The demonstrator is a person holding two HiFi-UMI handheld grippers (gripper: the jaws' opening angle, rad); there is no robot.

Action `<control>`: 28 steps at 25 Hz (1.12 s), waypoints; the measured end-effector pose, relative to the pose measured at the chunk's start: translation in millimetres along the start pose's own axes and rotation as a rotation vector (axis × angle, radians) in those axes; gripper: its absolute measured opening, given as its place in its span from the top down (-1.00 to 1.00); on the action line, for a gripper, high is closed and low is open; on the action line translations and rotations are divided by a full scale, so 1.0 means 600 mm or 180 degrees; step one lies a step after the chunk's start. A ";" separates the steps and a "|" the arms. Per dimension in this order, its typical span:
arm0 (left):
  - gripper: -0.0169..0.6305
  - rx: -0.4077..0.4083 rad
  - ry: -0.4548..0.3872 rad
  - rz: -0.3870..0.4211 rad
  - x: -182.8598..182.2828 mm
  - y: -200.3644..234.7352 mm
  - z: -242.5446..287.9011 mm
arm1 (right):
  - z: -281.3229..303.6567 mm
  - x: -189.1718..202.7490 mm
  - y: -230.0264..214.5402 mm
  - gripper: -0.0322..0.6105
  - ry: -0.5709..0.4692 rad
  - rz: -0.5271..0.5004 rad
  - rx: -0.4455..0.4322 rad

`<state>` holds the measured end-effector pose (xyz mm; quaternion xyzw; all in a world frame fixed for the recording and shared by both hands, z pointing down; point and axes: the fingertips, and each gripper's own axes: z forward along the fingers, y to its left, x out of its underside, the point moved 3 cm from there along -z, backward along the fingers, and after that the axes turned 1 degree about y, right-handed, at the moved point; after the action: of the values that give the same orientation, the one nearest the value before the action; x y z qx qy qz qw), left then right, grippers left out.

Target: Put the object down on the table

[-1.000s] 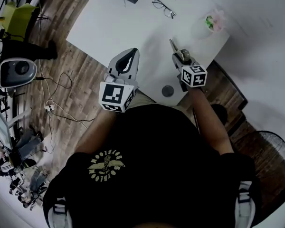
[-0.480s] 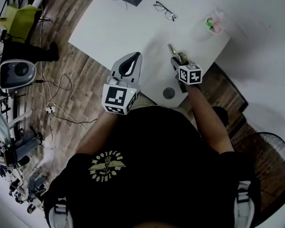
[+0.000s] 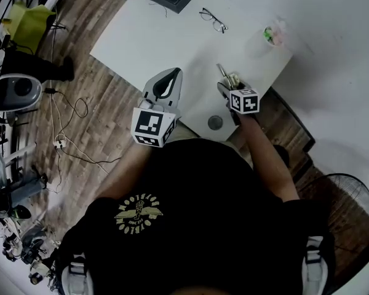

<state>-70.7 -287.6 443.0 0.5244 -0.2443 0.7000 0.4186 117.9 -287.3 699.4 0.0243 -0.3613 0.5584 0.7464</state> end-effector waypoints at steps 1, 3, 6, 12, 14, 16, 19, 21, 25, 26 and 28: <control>0.93 -0.0001 -0.0036 0.0007 -0.004 -0.002 -0.002 | -0.007 -0.002 -0.002 0.03 -0.0003 -0.0040 0.0022; 0.93 -0.0001 -0.0118 0.0016 -0.013 -0.007 -0.010 | -0.021 -0.004 -0.003 0.03 0.0003 -0.0118 0.0053; 0.93 -0.0005 -0.0181 0.0017 -0.019 -0.014 -0.025 | -0.046 0.000 0.003 0.02 0.0016 -0.0188 0.0093; 0.92 -0.0021 -0.0264 0.0026 -0.027 -0.030 -0.039 | -0.093 -0.012 0.007 0.01 -0.0135 -0.0253 0.0184; 0.93 -0.0023 -0.0285 0.0032 -0.028 -0.038 -0.045 | -0.108 -0.015 0.009 0.01 -0.0208 -0.0257 0.0169; 0.92 -0.0025 -0.0302 0.0035 -0.029 -0.045 -0.050 | -0.122 -0.020 0.015 0.02 -0.0285 -0.0292 0.0142; 0.93 -0.0024 -0.0325 0.0045 -0.031 -0.055 -0.056 | -0.150 -0.037 0.029 0.02 -0.0478 -0.0322 0.0092; 0.93 -0.0021 -0.0343 0.0055 -0.035 -0.062 -0.062 | -0.177 -0.055 0.045 0.02 -0.0666 -0.0334 0.0041; 0.93 -0.0033 -0.0367 0.0068 -0.034 -0.076 -0.068 | -0.232 -0.089 0.078 0.07 -0.1031 -0.0466 -0.0108; 0.92 -0.0036 -0.0378 0.0066 -0.035 -0.078 -0.069 | -0.247 -0.098 0.086 0.13 -0.1116 -0.0511 -0.0121; 0.93 -0.0040 -0.0403 0.0053 -0.040 -0.083 -0.073 | -0.280 -0.117 0.105 0.24 -0.1282 -0.0603 -0.0125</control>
<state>-49.6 -234.6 401.4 0.5629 -0.2791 0.6674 0.3998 142.6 -247.2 512.4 0.1546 -0.5099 0.4626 0.7086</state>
